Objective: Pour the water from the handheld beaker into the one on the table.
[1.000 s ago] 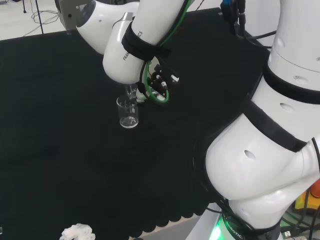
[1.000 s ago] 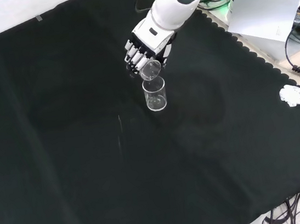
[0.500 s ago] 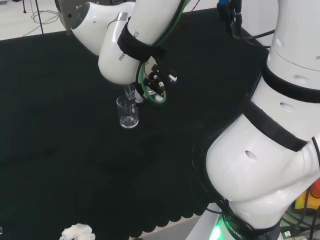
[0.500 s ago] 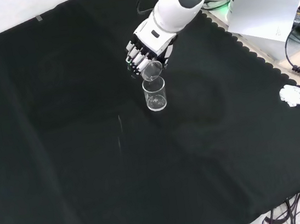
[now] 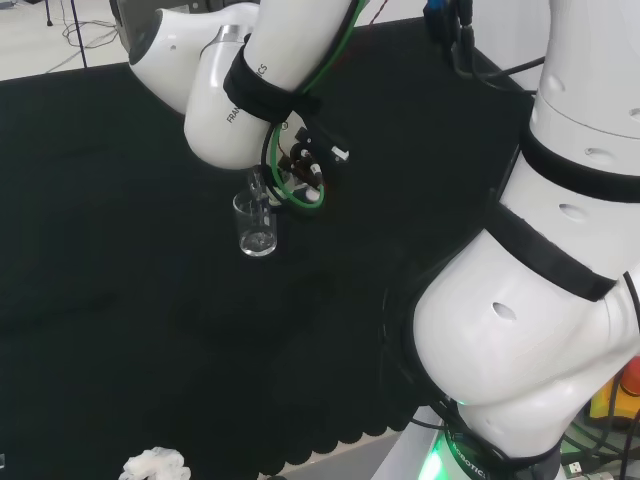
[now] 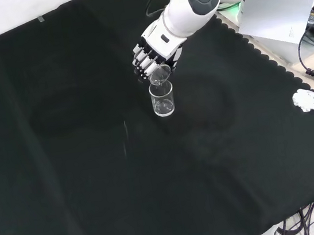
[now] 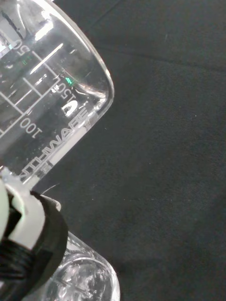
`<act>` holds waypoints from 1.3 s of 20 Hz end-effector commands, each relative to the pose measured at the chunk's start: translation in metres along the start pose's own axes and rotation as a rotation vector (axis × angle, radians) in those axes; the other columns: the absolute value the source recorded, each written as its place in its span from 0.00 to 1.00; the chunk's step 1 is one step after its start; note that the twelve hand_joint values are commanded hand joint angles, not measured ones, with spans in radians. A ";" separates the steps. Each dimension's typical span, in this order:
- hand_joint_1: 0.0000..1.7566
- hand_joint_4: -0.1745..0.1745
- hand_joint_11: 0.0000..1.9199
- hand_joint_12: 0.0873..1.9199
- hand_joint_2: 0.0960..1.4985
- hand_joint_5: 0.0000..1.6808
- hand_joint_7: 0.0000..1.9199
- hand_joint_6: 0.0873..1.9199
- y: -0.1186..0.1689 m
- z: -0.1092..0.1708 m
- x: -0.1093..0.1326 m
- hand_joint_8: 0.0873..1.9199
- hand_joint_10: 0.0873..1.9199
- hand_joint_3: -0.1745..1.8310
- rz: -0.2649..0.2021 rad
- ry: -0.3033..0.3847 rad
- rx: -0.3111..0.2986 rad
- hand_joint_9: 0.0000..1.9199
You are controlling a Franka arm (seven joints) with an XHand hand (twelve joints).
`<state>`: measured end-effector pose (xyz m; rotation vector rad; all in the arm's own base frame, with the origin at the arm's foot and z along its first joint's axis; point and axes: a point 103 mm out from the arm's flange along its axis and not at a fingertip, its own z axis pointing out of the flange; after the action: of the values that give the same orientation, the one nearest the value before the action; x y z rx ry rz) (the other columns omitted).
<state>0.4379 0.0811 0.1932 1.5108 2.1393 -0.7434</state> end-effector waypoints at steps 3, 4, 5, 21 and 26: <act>0.65 0.76 0.76 0.30 0.69 0.77 0.74 0.24 0.000 -0.006 0.004 0.37 0.23 0.00 -0.002 -0.018 0.012 0.79; 0.65 0.76 0.76 0.30 0.69 0.77 0.74 0.24 -0.001 -0.006 0.004 0.37 0.23 0.00 -0.002 -0.019 0.014 0.79; 0.65 0.76 0.76 0.30 0.69 0.77 0.74 0.24 -0.001 -0.007 0.004 0.37 0.23 0.00 -0.003 -0.021 0.014 0.79; 0.65 0.76 0.76 0.30 0.69 0.77 0.74 0.24 -0.004 -0.005 -0.002 0.37 0.23 0.00 -0.006 -0.053 0.027 0.79; 0.65 0.76 0.77 0.30 0.69 0.77 0.74 0.24 -0.004 -0.012 0.003 0.37 0.23 0.00 -0.005 -0.060 0.032 0.79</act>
<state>0.4341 0.0872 0.2010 1.4792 2.1001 -0.8122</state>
